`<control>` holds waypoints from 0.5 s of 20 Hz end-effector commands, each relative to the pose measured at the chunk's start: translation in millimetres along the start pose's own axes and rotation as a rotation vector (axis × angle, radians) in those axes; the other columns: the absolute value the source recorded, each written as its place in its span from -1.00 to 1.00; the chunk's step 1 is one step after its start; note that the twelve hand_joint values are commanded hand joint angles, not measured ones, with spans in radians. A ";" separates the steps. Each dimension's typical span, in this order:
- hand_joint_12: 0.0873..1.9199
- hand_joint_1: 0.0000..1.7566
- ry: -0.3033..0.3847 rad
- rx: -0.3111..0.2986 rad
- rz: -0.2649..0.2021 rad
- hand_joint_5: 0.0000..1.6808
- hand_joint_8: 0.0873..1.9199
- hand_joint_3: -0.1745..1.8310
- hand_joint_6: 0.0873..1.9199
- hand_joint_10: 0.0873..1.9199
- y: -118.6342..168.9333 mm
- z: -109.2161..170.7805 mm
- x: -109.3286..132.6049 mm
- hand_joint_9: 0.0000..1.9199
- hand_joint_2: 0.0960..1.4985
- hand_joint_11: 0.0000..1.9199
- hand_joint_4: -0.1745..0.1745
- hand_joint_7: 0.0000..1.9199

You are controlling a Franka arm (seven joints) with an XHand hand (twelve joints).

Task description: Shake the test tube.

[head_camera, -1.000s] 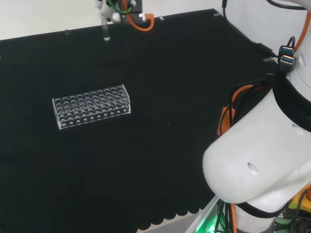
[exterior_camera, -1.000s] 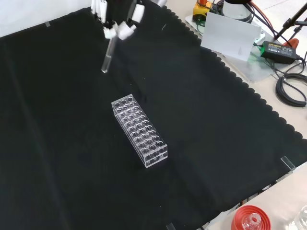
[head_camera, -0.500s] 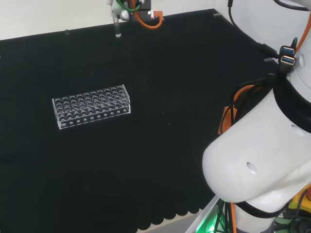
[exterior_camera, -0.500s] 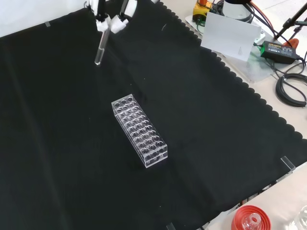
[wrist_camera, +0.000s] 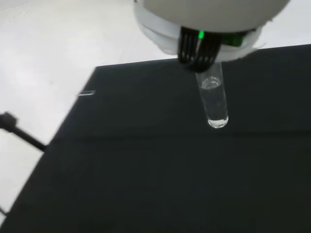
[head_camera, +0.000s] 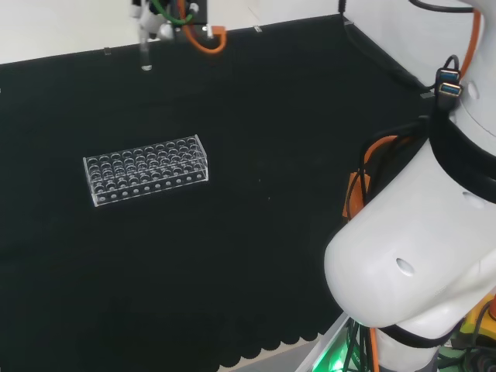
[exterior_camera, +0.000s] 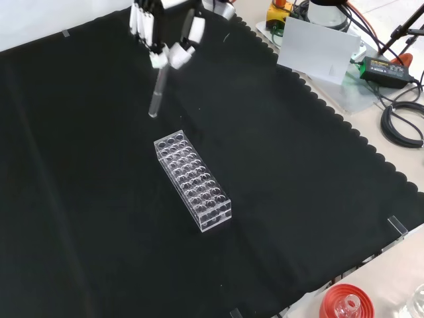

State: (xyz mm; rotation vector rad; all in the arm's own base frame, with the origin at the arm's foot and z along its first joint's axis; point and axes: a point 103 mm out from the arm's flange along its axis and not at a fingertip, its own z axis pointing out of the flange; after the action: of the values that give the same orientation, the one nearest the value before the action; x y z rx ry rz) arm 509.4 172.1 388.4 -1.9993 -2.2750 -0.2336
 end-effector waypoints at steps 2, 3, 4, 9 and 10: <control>0.08 0.64 0.026 0.014 -0.074 0.59 -0.60 -0.21 -0.76 -0.39 3.7 7.9 33.1 0.33 -0.24 0.14 -1.00 0.57; 0.08 0.64 0.023 0.015 -0.072 0.59 -0.60 -0.21 -0.76 -0.39 4.1 8.3 32.0 0.33 -0.24 0.14 -1.00 0.57; 0.08 0.64 0.017 0.016 -0.068 0.59 -0.60 -0.21 -0.76 -0.39 4.4 8.6 29.8 0.33 -0.24 0.14 -1.00 0.57; 0.08 0.64 -0.037 0.025 -0.020 0.59 -0.60 -0.21 -0.76 -0.39 8.1 11.8 6.0 0.33 -0.24 0.14 -1.00 0.57; 0.08 0.64 -0.050 0.024 -0.005 0.59 -0.60 -0.21 -0.76 -0.39 8.9 12.1 -0.4 0.33 -0.24 0.14 -1.00 0.57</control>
State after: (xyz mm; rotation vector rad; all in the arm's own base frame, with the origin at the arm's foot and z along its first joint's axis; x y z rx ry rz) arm 512.7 195.0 382.9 -1.9361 -2.3253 -0.2117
